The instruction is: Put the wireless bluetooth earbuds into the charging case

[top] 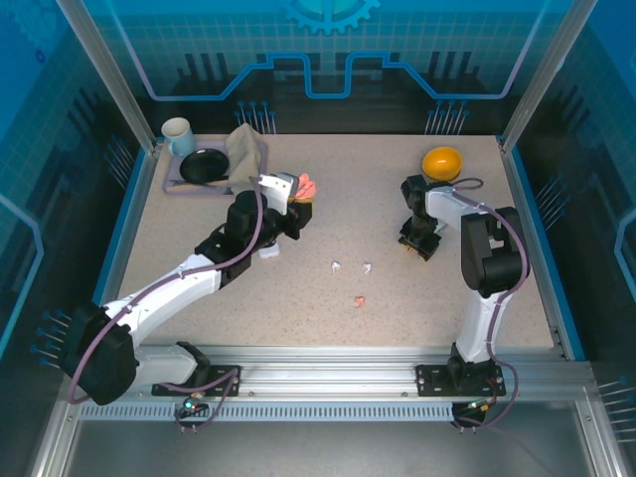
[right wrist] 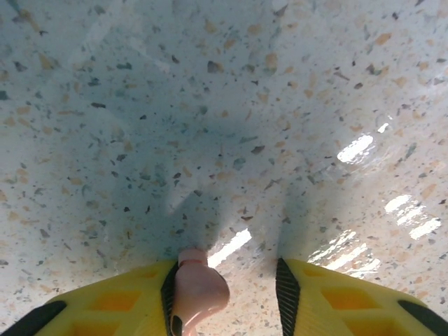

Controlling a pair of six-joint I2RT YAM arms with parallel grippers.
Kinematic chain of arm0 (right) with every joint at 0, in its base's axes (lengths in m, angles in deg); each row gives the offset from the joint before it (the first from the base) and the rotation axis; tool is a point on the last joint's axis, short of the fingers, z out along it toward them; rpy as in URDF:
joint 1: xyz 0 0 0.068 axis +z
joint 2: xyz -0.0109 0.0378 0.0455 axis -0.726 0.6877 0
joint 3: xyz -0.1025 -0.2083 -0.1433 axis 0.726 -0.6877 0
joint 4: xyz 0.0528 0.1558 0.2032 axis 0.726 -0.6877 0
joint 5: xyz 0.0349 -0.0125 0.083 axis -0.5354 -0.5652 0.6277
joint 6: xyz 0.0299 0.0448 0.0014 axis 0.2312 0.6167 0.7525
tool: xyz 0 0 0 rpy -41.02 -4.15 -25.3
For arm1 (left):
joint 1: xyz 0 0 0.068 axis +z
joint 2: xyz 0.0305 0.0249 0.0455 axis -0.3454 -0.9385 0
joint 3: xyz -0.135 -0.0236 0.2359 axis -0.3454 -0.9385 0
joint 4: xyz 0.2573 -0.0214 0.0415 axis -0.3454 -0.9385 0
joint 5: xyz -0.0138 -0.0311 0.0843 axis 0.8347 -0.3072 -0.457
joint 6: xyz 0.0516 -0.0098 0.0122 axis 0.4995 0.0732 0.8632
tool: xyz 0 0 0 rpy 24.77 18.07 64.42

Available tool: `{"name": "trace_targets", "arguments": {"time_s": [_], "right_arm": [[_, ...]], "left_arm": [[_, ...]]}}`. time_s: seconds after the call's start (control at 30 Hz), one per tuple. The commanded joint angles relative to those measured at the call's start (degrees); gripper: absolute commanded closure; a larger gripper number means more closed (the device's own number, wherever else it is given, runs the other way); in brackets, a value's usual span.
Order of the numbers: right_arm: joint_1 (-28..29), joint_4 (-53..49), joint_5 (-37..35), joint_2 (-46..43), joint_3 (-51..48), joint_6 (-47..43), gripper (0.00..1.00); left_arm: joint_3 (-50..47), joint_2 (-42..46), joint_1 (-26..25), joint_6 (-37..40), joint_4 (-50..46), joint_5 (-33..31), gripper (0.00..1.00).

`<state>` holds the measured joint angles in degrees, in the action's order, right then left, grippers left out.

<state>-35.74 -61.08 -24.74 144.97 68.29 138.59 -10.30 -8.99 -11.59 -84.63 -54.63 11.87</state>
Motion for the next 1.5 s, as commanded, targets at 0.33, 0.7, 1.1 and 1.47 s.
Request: {"name": "trace_targets", "arguments": {"time_s": [0.33,0.7,1.1,1.47], "right_arm": [[-0.24,-2.90,-0.61,3.09,4.45,-1.51,0.60],[2.62,-6.33,-1.07,6.46,12.65,-1.63,0.60],[4.59,-8.04,-6.55,2.04,14.15,-8.26,0.43],[2.27,-1.82,2.37,4.46,8.73,-10.63,0.33]], "left_arm": [[0.49,1.25,-0.31,0.91,0.10,0.57,1.00],[-0.21,1.81,-0.27,0.98,0.22,0.24,1.00],[-0.20,2.44,-0.23,1.54,-0.15,0.23,1.00],[1.28,2.09,-0.33,1.38,-0.80,0.65,1.00]]}}
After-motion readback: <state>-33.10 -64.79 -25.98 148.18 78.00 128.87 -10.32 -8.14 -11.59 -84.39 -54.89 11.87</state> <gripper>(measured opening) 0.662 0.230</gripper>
